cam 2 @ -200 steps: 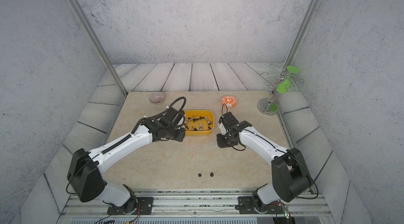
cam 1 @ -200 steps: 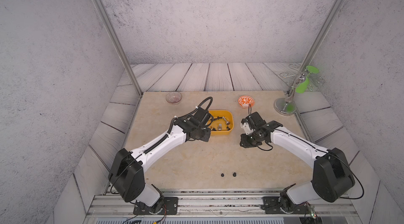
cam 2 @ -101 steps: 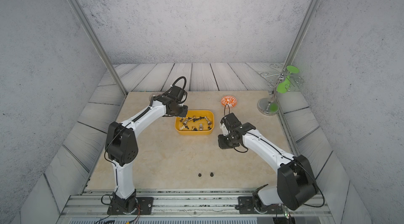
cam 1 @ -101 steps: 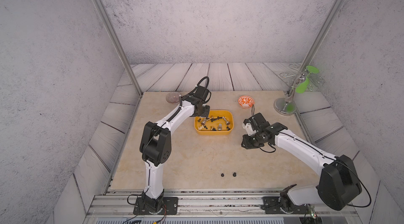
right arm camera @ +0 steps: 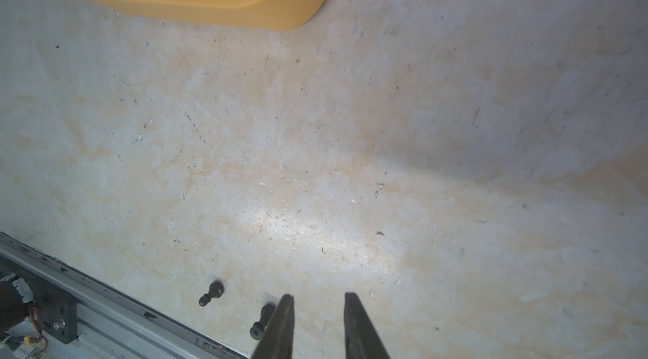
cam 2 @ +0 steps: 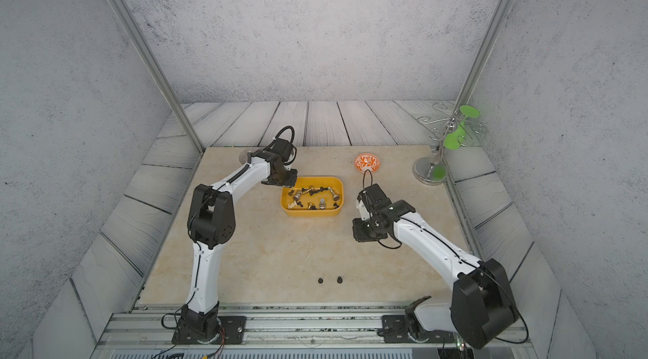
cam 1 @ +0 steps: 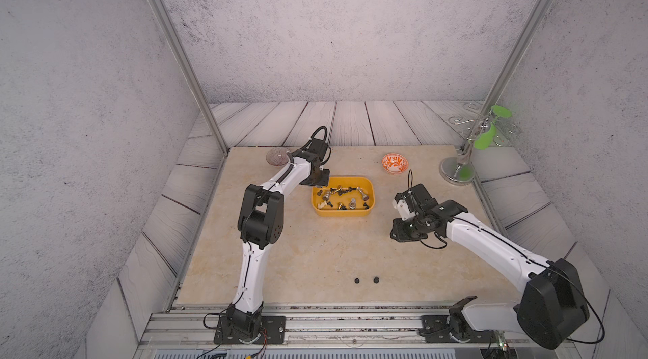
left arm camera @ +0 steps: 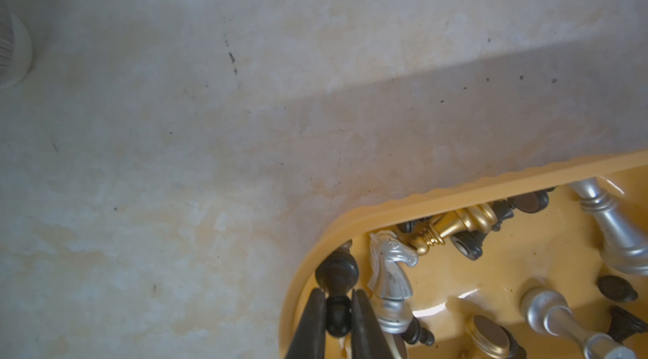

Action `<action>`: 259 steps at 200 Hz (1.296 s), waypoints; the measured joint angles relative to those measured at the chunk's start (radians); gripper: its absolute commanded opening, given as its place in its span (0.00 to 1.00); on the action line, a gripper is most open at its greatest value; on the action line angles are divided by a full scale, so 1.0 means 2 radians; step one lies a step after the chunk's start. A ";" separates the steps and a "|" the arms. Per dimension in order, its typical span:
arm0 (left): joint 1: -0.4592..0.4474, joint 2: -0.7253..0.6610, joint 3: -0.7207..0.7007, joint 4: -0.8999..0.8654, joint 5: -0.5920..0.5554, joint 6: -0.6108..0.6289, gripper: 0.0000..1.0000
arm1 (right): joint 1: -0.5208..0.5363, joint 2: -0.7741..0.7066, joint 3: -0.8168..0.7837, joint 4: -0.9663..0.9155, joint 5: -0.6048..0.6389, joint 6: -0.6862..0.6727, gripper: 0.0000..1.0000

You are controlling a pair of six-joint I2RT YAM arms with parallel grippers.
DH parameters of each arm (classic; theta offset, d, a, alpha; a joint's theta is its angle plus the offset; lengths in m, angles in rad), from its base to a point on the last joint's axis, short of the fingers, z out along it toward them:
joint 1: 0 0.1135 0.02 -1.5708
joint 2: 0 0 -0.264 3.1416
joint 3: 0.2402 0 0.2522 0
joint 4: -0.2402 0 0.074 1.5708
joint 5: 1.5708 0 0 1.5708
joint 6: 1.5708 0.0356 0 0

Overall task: Put the chess pieces into the storage box
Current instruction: Place the chess piece in the storage box.

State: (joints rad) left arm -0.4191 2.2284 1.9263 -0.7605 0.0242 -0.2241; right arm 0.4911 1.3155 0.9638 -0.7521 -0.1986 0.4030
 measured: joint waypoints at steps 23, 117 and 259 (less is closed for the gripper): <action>-0.001 0.000 0.015 0.000 0.003 0.001 0.22 | 0.000 -0.003 -0.001 -0.002 0.001 0.004 0.28; -0.001 0.000 0.027 0.001 0.015 0.000 0.24 | 0.000 -0.006 -0.002 -0.019 0.009 0.004 0.30; -0.001 -0.132 -0.101 0.021 0.037 -0.003 0.24 | 0.026 -0.017 -0.043 -0.013 0.003 0.022 0.29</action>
State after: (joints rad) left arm -0.4210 1.9640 1.7248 -0.7177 0.0990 -0.2310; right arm 0.5426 1.2808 0.8768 -0.7788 -0.1928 0.4461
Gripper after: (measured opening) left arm 0.239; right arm 0.293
